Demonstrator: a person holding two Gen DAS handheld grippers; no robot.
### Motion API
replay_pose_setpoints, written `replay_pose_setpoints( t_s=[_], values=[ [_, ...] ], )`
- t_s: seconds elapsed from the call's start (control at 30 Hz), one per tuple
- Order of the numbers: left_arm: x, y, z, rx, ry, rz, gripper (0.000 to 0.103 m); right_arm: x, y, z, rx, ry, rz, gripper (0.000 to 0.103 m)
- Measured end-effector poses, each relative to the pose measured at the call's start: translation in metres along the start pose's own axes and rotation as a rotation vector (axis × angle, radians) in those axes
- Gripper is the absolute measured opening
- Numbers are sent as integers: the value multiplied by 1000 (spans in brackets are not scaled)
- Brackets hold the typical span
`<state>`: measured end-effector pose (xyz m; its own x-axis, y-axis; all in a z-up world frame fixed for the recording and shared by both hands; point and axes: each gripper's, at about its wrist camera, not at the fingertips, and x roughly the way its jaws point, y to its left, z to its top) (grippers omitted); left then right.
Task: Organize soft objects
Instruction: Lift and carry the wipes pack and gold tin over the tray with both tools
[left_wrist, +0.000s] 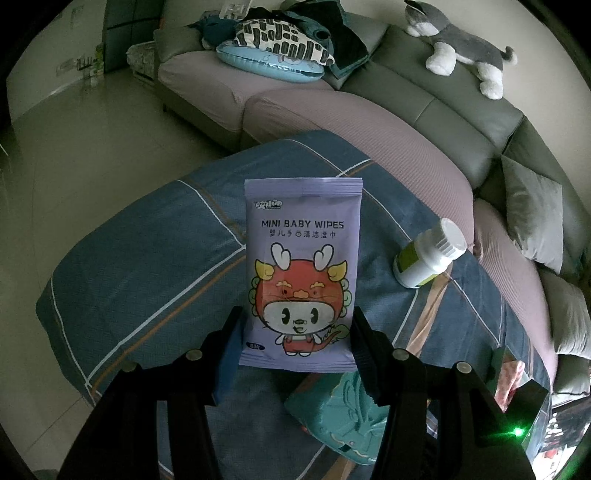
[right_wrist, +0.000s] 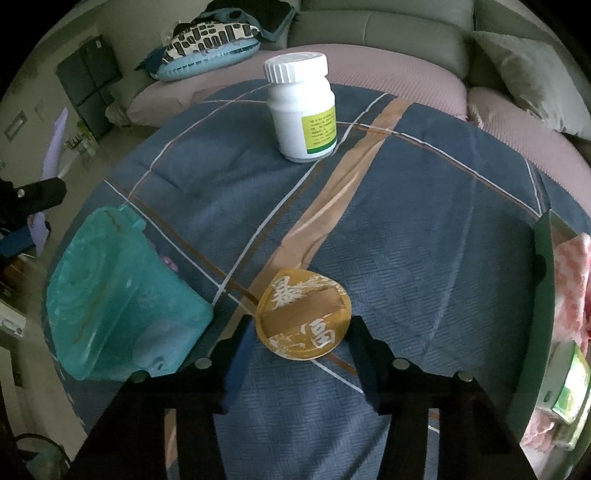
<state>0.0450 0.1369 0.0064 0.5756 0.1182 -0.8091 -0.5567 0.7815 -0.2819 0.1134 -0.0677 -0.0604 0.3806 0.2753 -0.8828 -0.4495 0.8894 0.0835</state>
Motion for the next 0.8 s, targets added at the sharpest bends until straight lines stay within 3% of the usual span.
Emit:
replay_pose_setpoints(
  t_s=[0.8],
  values=[
    [-8, -3, -2, 21, -26, 4, 57, -19, -14, 0, 57, -43, 21, 52]
  ],
)
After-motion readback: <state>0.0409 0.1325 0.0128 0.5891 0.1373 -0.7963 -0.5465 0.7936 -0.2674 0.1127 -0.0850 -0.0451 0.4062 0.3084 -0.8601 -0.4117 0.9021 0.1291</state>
